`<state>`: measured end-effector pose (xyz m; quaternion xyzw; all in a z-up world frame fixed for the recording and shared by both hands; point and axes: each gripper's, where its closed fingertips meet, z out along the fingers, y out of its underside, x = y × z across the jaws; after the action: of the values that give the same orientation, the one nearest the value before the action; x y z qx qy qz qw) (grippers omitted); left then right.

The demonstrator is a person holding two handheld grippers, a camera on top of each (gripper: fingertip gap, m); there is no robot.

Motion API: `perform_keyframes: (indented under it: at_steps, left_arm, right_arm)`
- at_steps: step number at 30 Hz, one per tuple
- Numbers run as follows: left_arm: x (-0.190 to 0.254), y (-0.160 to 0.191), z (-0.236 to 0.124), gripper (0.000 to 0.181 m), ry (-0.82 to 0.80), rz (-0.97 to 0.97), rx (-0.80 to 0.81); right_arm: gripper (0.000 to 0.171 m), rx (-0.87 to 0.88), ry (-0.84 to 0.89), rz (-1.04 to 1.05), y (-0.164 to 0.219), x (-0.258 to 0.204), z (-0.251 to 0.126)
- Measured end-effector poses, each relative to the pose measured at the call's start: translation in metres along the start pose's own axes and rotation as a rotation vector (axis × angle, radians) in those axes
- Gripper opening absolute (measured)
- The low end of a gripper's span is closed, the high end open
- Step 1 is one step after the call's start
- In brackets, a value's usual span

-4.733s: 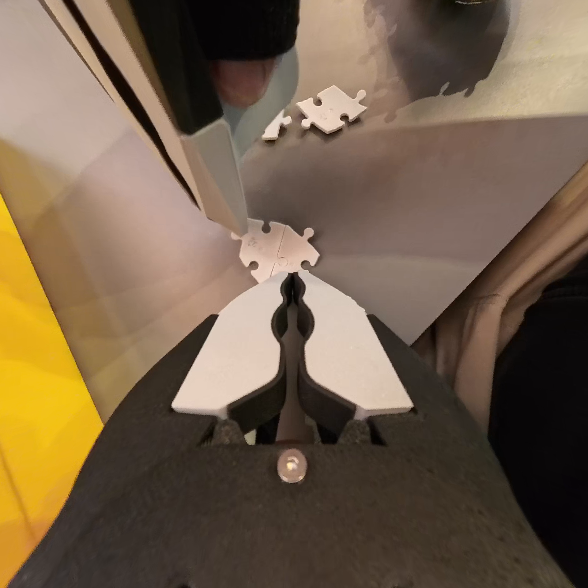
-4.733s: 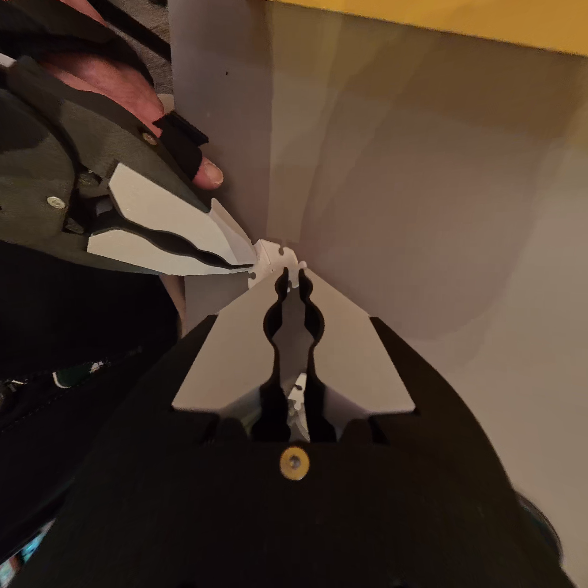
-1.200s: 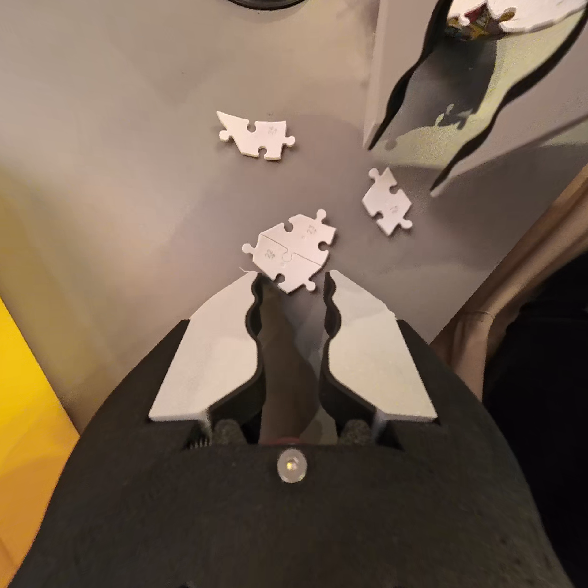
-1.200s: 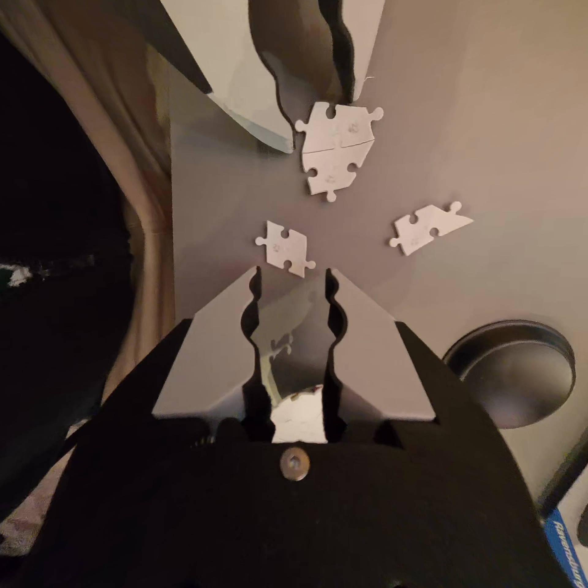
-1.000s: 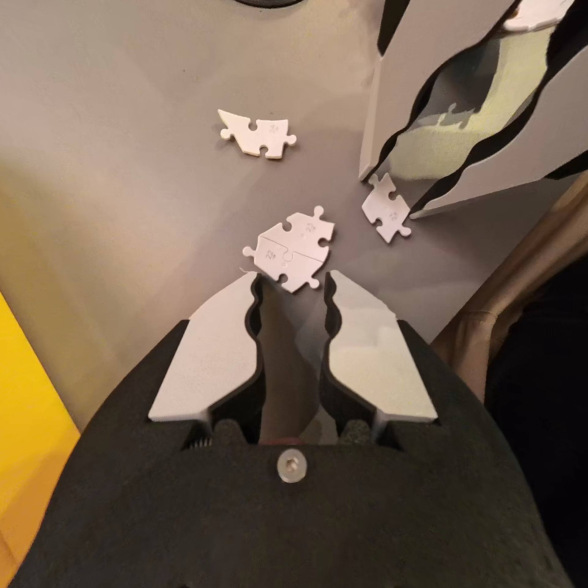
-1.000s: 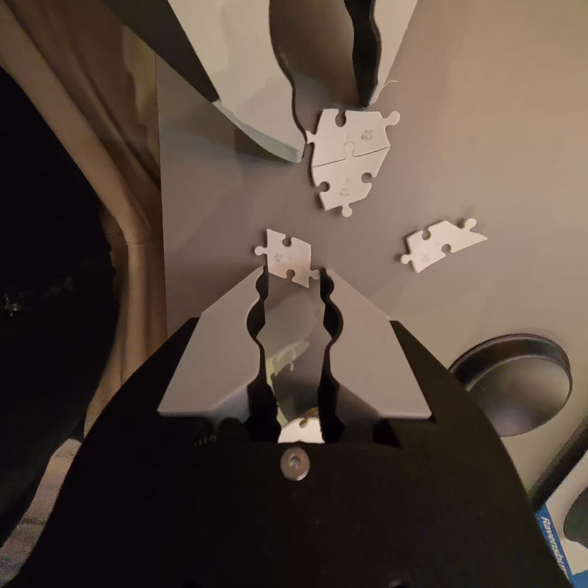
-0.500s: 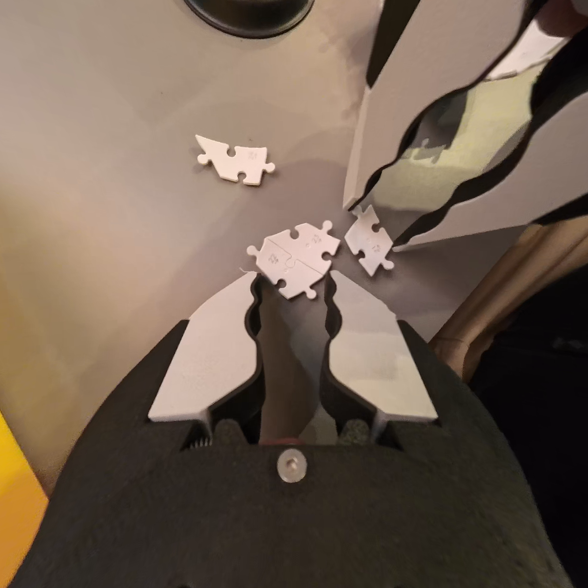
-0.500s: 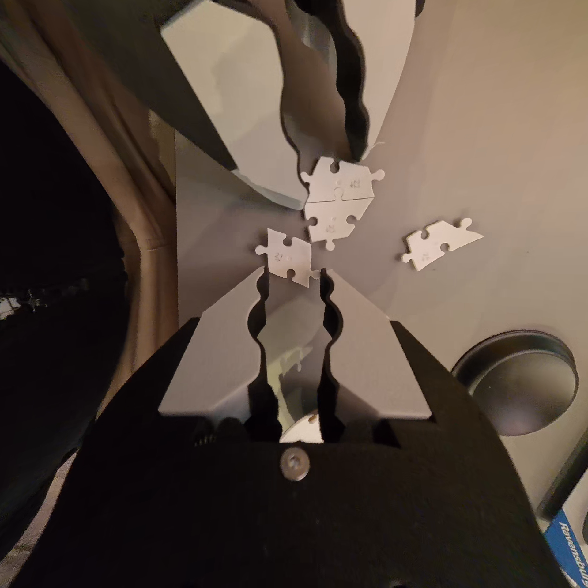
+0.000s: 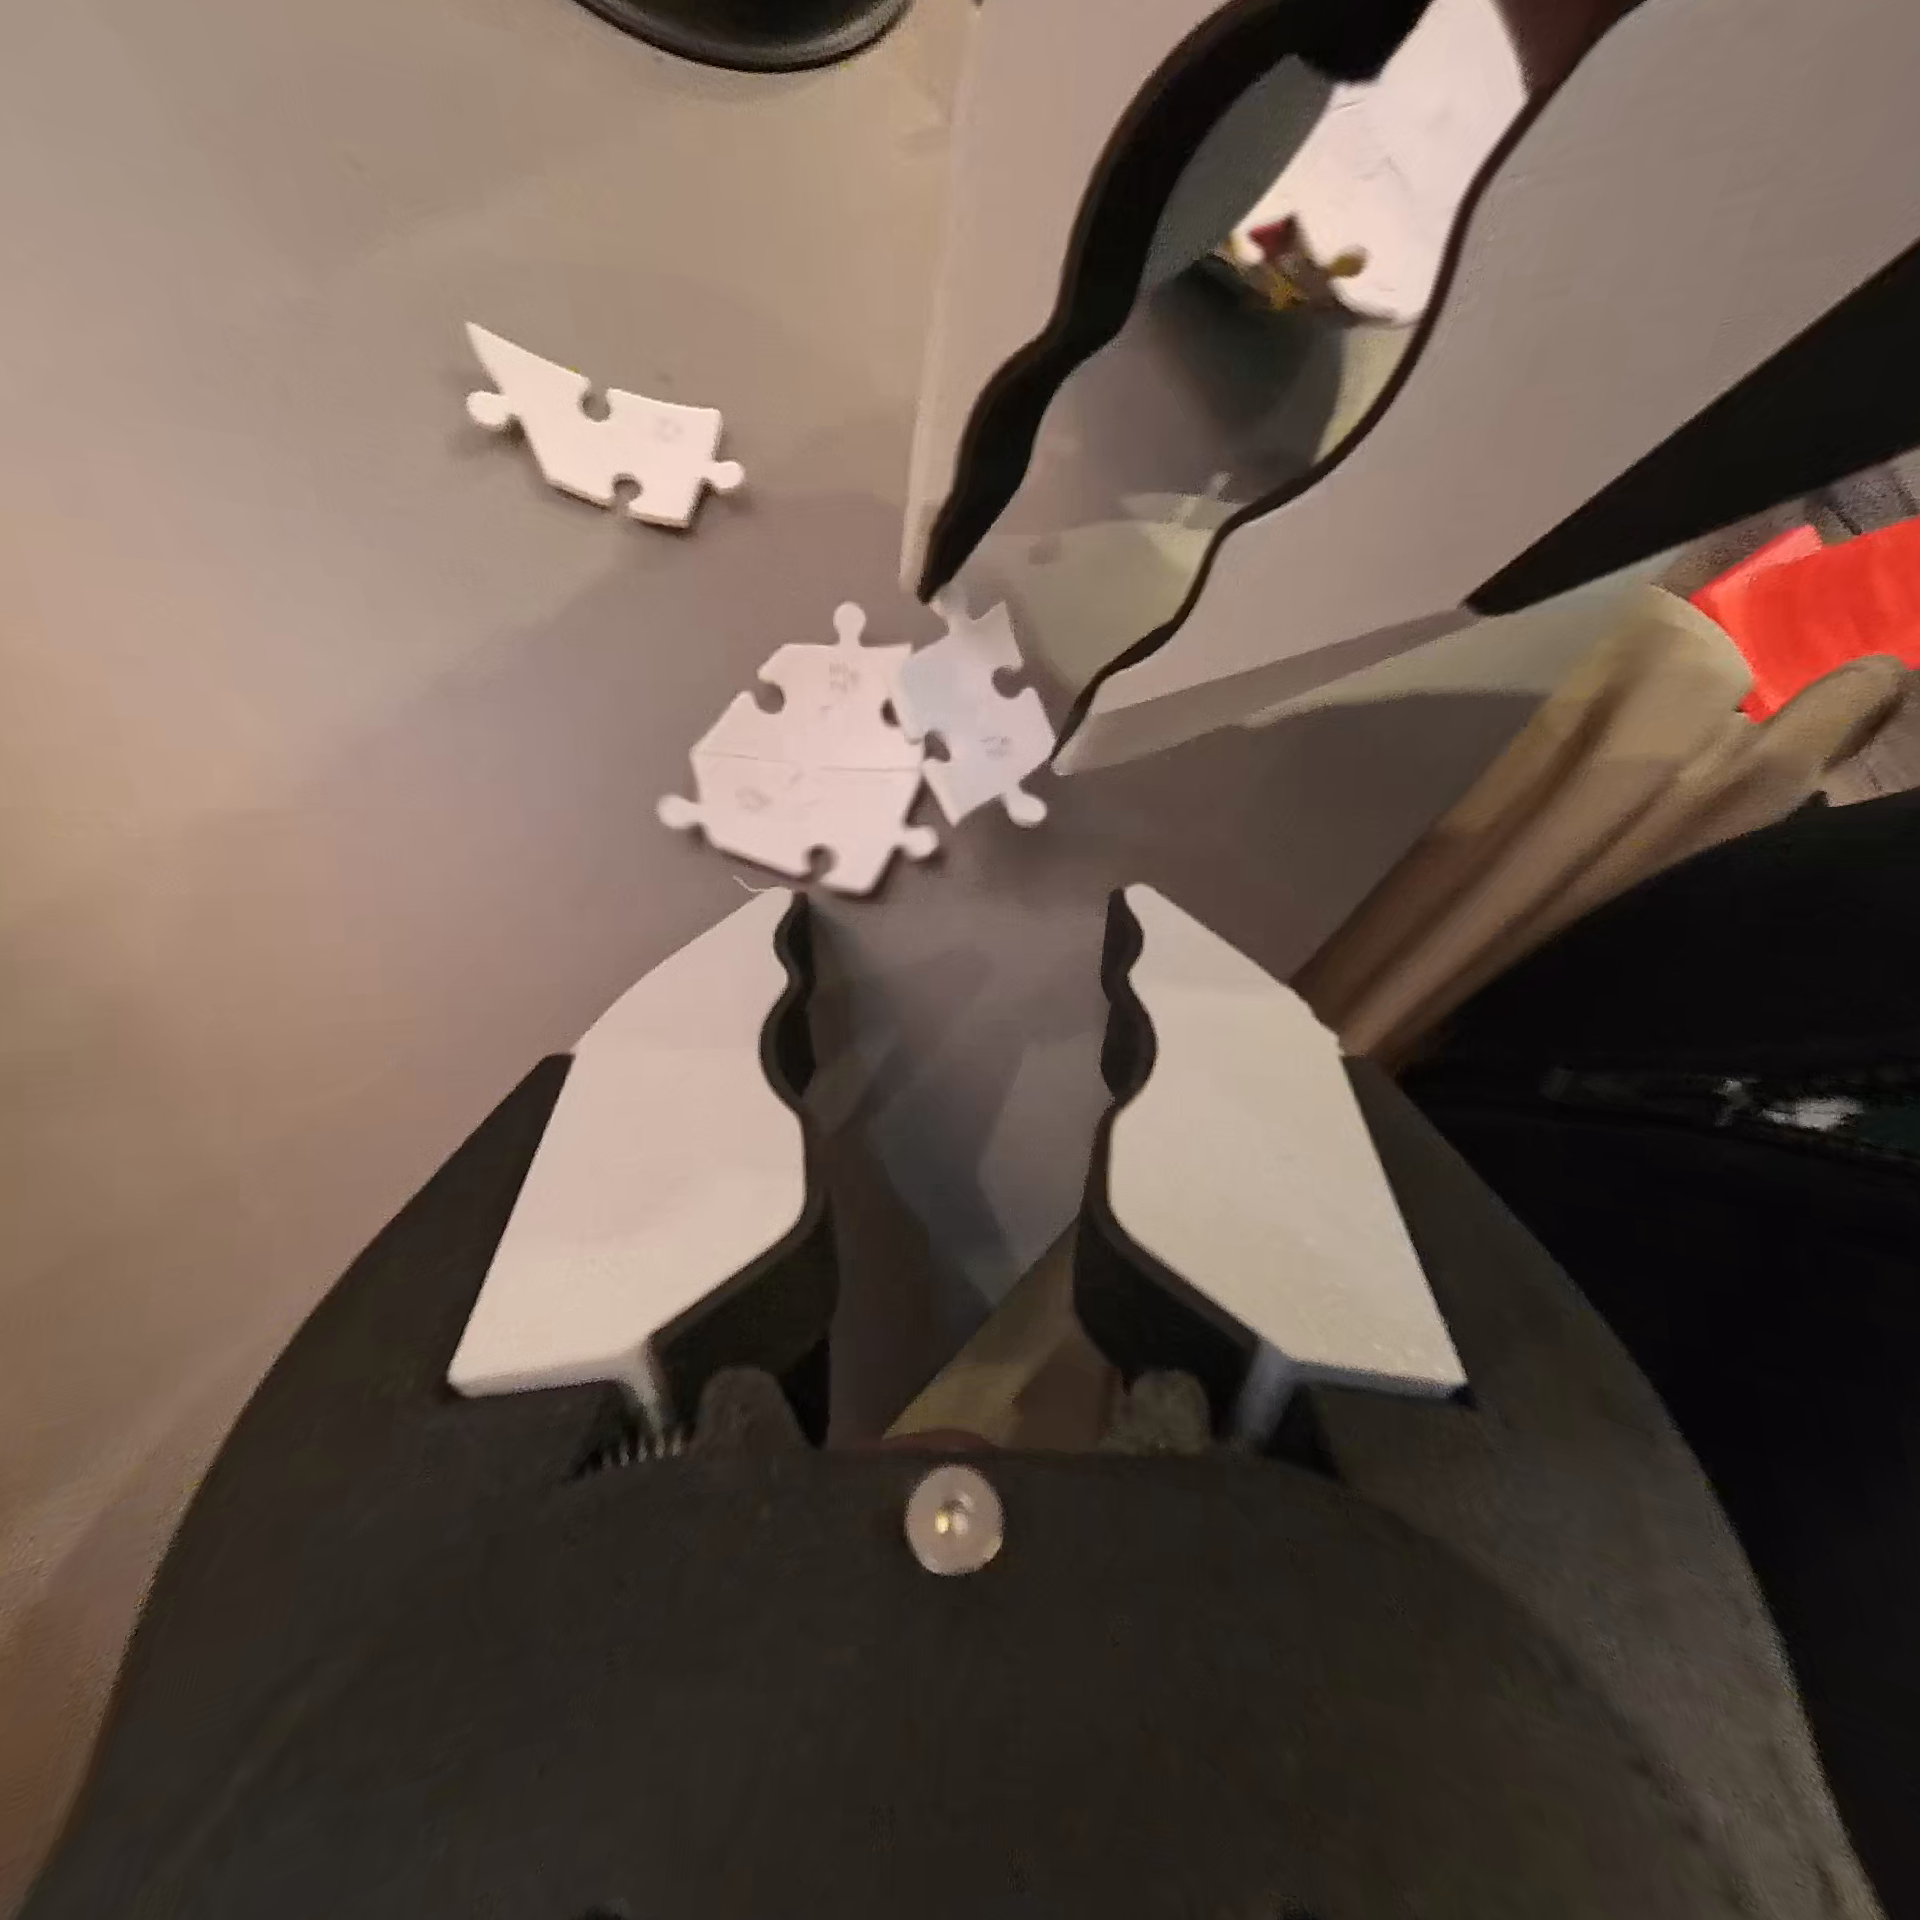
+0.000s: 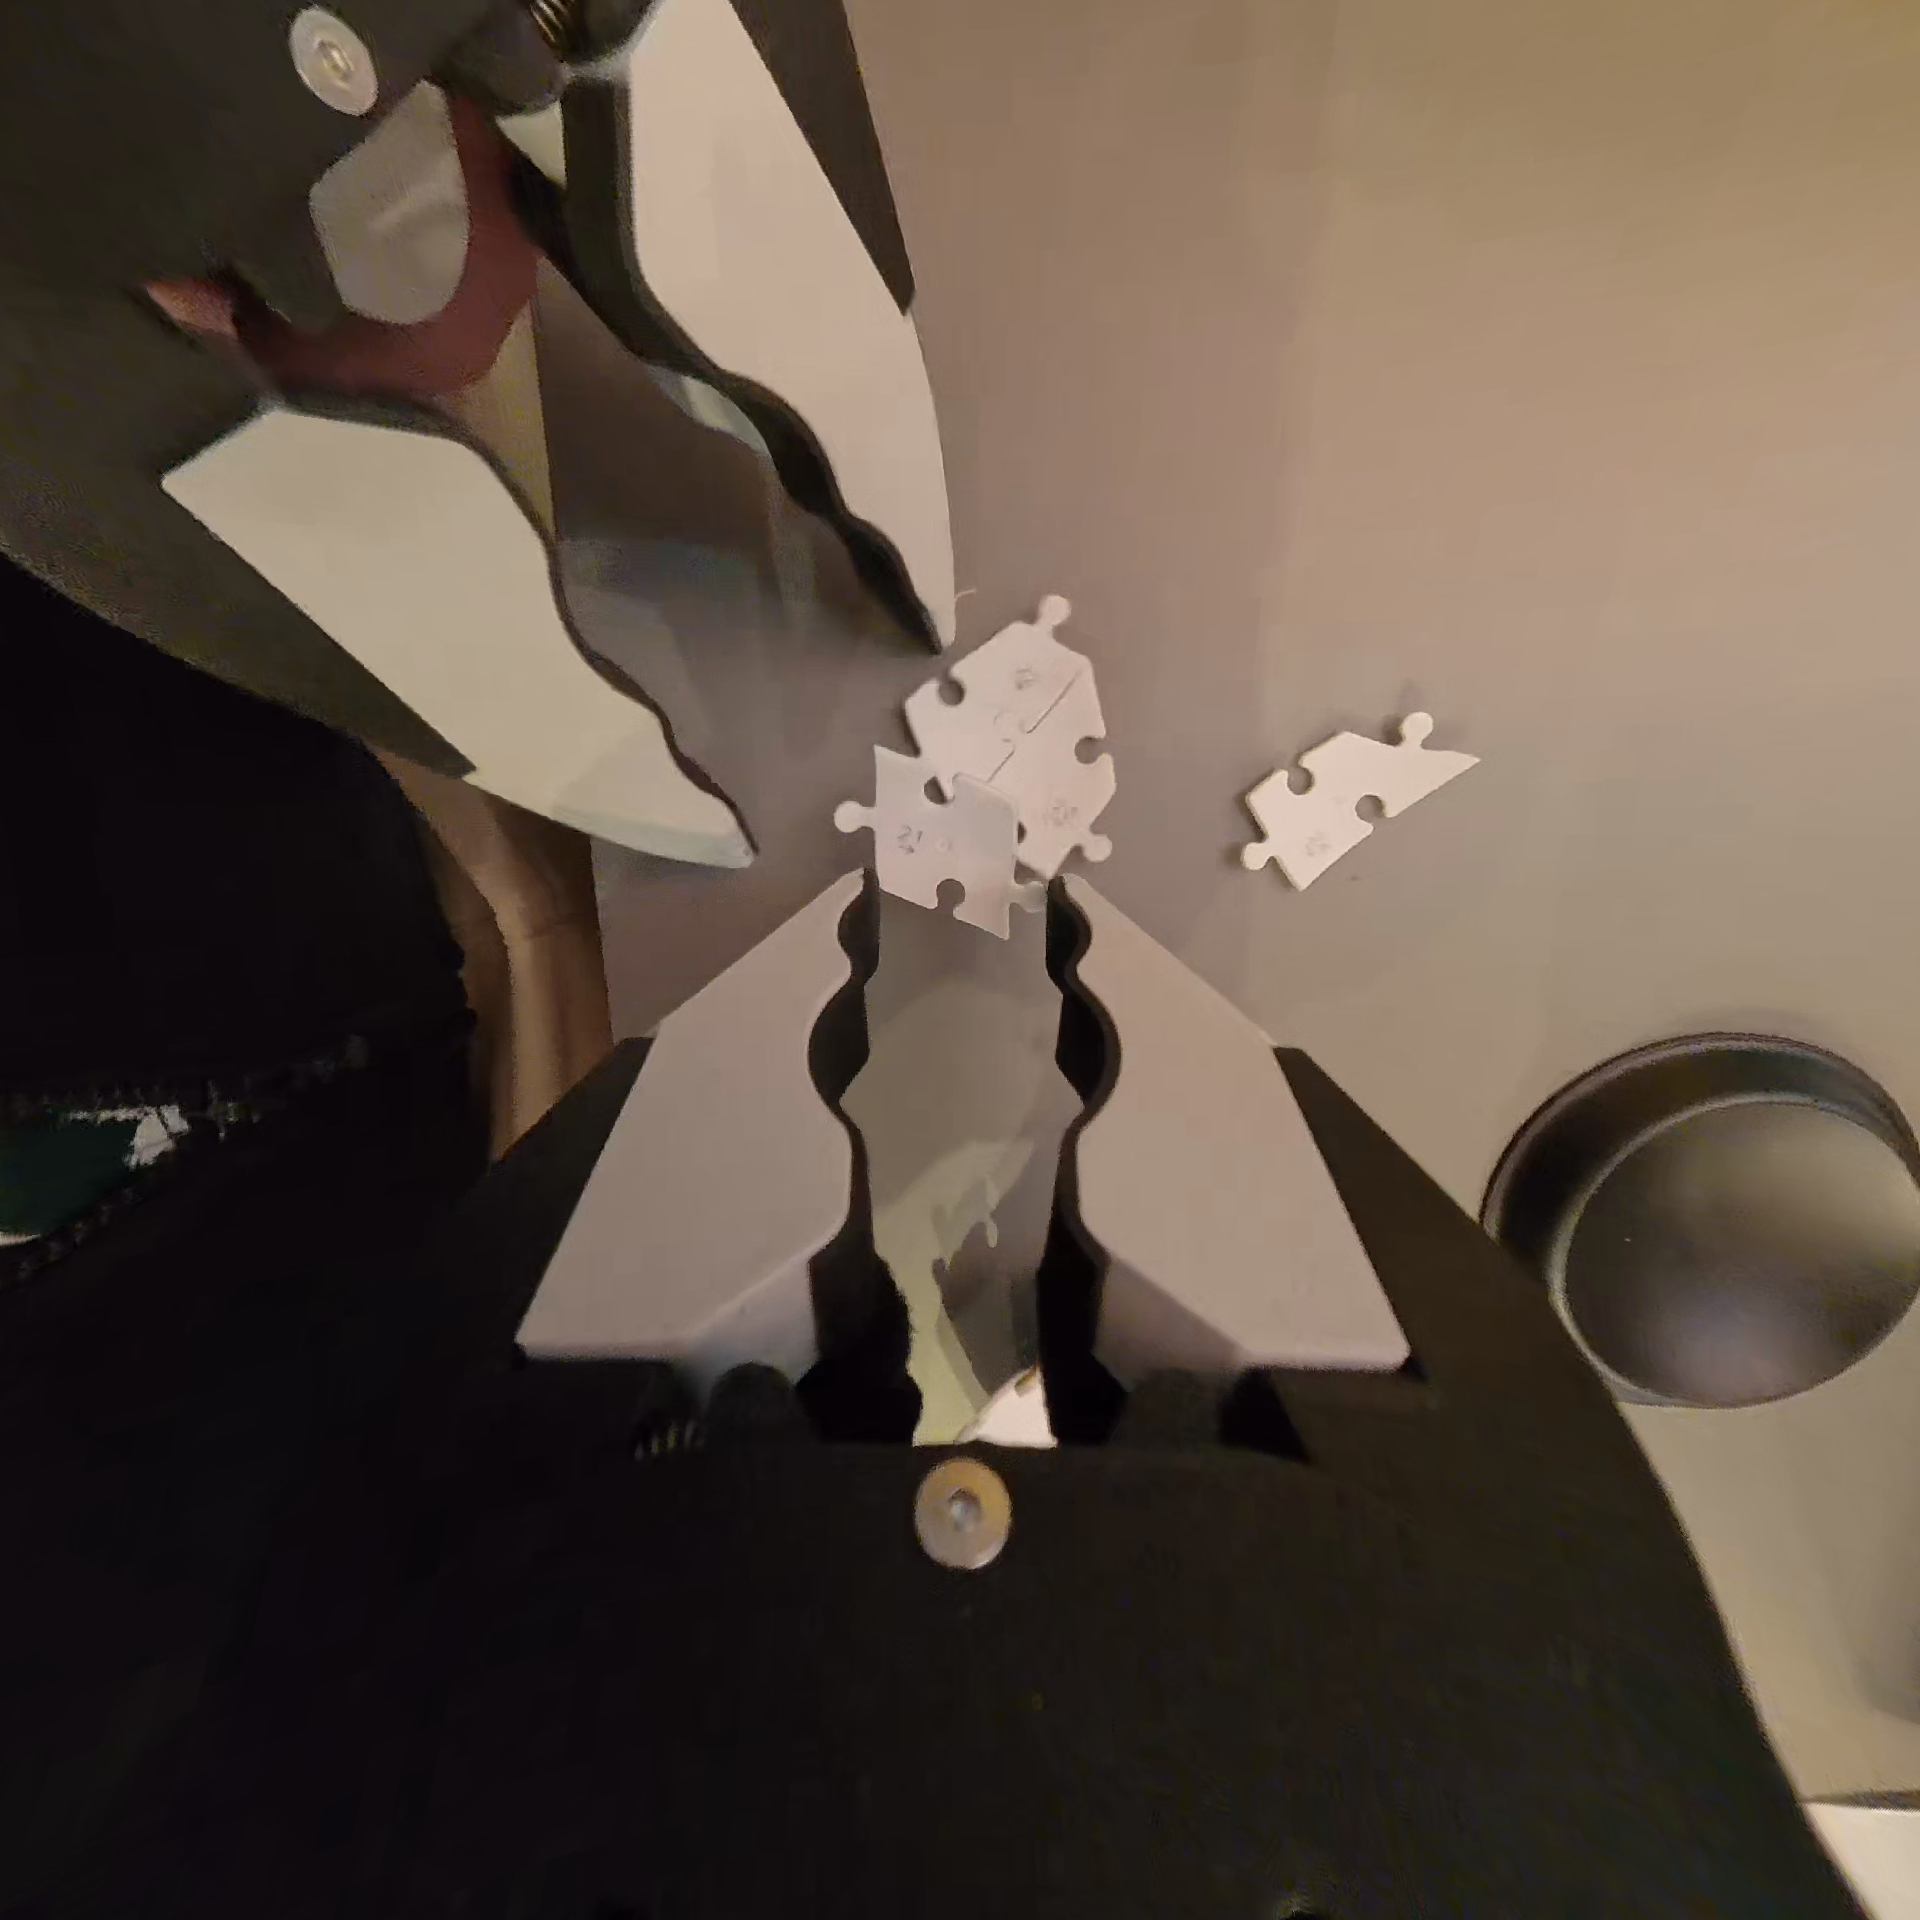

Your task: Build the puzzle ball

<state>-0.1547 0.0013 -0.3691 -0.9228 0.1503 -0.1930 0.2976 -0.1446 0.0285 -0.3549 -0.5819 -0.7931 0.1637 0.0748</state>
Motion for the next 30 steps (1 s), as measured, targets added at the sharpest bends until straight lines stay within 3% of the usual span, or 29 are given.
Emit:
perform_keyframes:
  at_steps: [8, 30]
  left_arm:
    - [-0.010, -0.001, -0.006, 0.056, 0.037, -0.034, 0.037]
    - [-0.001, -0.010, 0.003, 0.061, 0.137, 0.049, 0.032]
  right_arm:
    - [0.031, -0.014, -0.001, 0.023, -0.009, 0.002, 0.017]
    - [0.031, -0.064, -0.098, -0.265, -0.001, -0.015, 0.016]
